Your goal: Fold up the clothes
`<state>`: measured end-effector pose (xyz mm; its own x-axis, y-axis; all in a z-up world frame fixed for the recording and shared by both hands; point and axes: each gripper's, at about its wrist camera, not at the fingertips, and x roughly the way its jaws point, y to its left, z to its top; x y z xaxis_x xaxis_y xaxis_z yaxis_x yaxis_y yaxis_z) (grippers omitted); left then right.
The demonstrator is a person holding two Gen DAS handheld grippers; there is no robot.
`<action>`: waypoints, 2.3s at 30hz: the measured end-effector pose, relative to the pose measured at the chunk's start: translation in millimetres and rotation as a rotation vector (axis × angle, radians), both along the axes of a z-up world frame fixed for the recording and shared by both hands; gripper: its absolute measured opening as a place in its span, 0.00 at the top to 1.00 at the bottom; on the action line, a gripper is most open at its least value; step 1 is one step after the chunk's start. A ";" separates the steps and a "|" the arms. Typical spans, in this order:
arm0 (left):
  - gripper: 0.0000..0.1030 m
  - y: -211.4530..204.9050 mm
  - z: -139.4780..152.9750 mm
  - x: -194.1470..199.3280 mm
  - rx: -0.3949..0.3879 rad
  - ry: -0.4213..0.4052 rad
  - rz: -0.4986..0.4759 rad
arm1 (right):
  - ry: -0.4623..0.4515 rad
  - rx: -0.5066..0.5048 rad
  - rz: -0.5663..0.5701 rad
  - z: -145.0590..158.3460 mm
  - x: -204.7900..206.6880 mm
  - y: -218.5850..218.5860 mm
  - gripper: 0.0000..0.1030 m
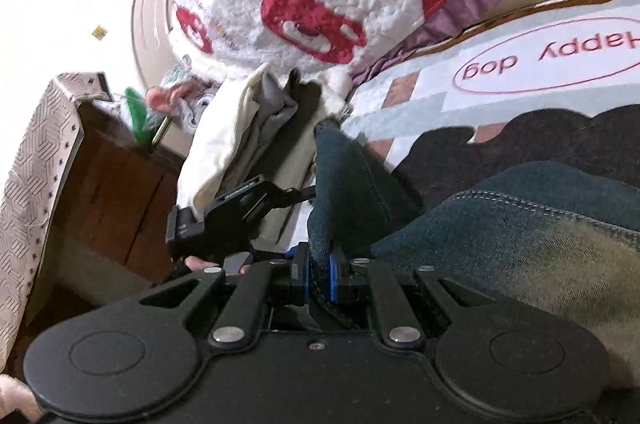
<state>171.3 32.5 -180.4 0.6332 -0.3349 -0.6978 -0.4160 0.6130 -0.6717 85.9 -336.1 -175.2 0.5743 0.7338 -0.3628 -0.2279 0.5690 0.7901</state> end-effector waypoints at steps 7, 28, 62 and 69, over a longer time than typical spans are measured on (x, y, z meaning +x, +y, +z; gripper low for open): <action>0.31 -8.7 -23.6 -9.4 -0.384 0.139 -0.016 | -0.023 -0.019 -0.026 -2.1 -8.4 4.5 0.88; 0.97 -4.4 57.8 -7.1 0.040 -0.329 -0.172 | -0.050 -0.091 0.030 -4.7 -38.8 7.7 0.88; 0.90 47.5 68.2 -76.5 0.139 -0.254 -0.127 | 0.385 -0.373 -1.033 -49.7 -153.0 -114.7 0.42; 0.52 26.2 65.1 -66.1 0.194 -0.220 -0.298 | 0.342 -0.295 -1.061 -51.6 -160.0 -112.6 0.42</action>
<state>105.2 58.7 -115.3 0.6697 -0.4018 -0.6245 -0.0608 0.8085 -0.5854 -74.1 -448.8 -226.8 0.6900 -0.1988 -0.6959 0.6764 0.5193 0.5223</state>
